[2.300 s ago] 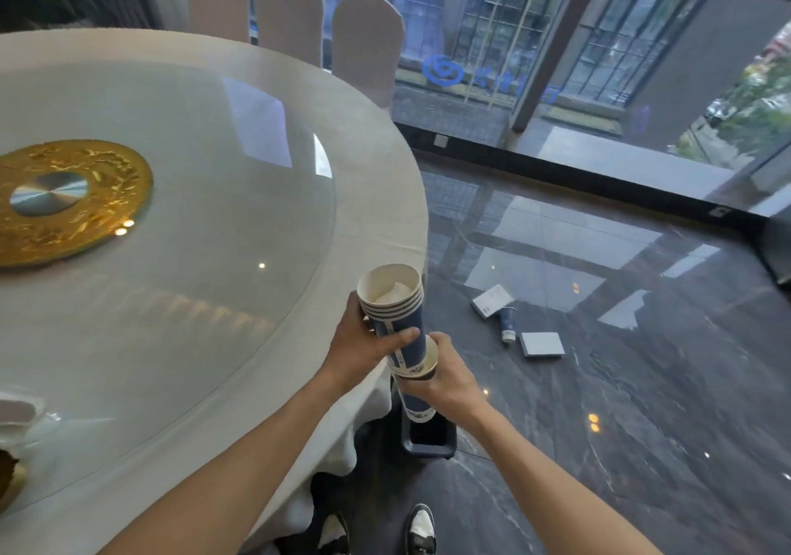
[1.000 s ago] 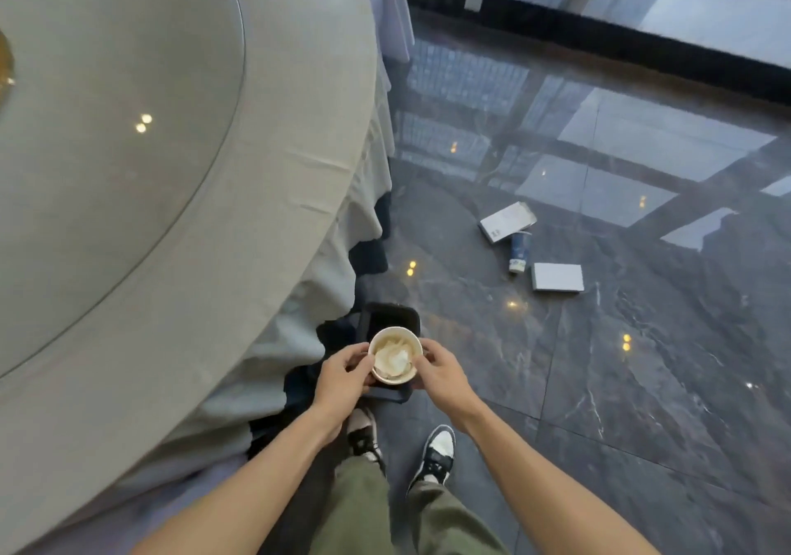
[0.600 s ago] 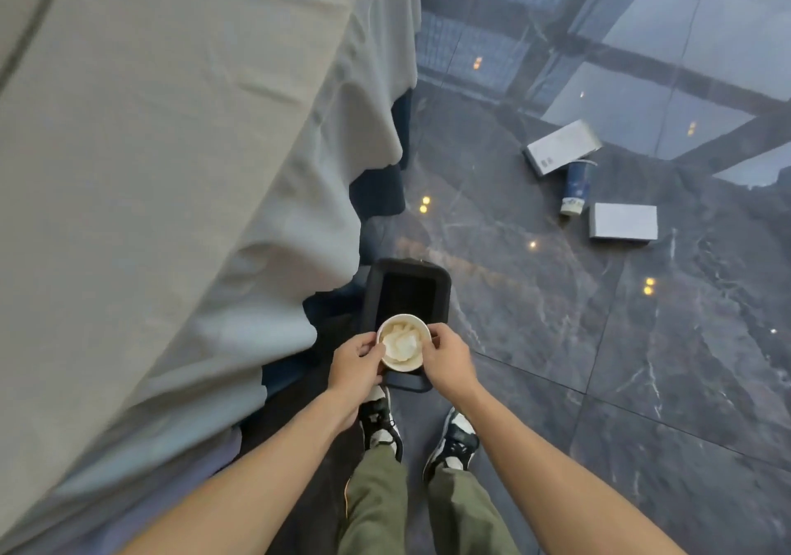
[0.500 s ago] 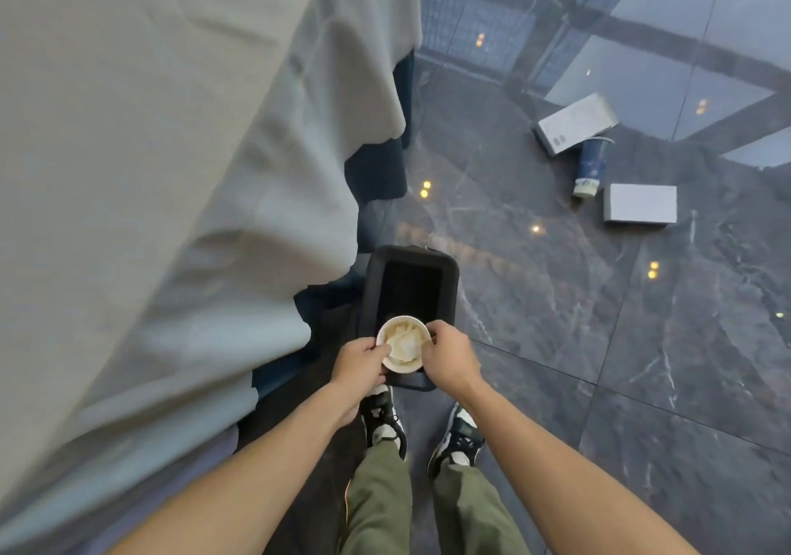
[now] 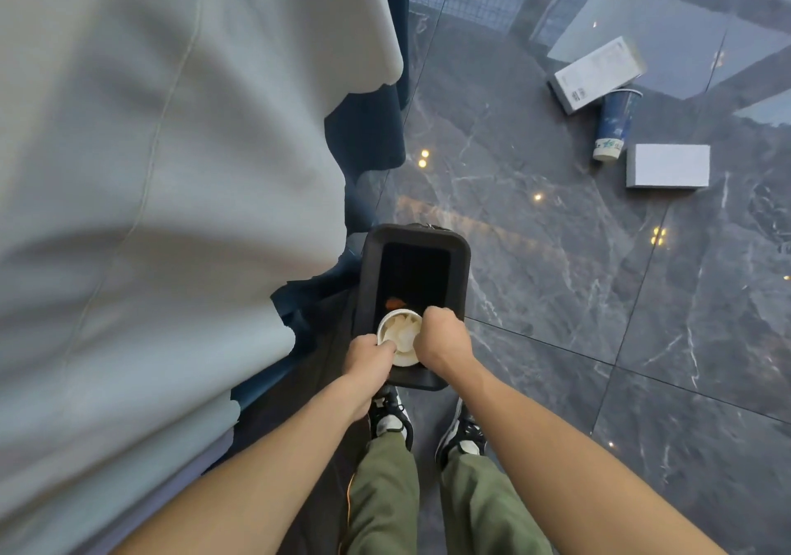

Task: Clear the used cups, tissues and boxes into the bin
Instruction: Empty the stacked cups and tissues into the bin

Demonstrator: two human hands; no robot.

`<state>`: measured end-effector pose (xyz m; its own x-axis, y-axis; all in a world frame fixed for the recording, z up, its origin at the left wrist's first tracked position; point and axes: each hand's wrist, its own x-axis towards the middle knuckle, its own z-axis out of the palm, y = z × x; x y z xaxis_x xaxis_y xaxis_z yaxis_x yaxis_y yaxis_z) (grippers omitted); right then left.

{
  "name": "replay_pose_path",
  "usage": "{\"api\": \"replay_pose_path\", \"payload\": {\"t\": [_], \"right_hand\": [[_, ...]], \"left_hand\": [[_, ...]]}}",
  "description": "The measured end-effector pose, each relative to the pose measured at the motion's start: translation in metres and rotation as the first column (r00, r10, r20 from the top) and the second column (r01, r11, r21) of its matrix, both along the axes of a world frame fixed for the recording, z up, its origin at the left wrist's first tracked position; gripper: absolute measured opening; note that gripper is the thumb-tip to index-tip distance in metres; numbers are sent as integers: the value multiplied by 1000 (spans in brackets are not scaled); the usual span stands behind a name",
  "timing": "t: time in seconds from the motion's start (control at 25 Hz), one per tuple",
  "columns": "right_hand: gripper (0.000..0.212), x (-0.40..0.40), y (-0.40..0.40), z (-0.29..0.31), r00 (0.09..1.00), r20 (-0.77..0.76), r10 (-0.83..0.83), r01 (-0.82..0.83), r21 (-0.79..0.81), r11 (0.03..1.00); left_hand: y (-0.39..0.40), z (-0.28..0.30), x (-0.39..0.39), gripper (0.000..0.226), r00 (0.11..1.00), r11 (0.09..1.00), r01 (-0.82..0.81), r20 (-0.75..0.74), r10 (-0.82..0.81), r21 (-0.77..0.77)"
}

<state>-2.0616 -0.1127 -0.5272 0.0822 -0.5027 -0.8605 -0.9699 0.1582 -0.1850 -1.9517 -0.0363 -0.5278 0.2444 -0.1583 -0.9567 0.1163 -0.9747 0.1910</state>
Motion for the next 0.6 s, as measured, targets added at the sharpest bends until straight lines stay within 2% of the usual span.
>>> {"api": "replay_pose_path", "payload": {"t": [0.16,0.36,0.48,0.6], "right_hand": [[21,0,1,-8,999,16,46,-48,113,992],[25,-11,-3,9,998,58,-12,4,129,992],[36,-29,-18,45,993,106,-48,36,114,993],[38,-55,-50,104,987,148,-63,56,53,997]], "left_hand": [[-2,0,-2,25,998,999,-4,-67,7,41],[-3,20,3,39,996,996,93,-3,-93,-8],[-14,54,6,42,984,983,179,34,-178,-31],[-44,122,-2,45,944,942,325,94,-317,-89]]}}
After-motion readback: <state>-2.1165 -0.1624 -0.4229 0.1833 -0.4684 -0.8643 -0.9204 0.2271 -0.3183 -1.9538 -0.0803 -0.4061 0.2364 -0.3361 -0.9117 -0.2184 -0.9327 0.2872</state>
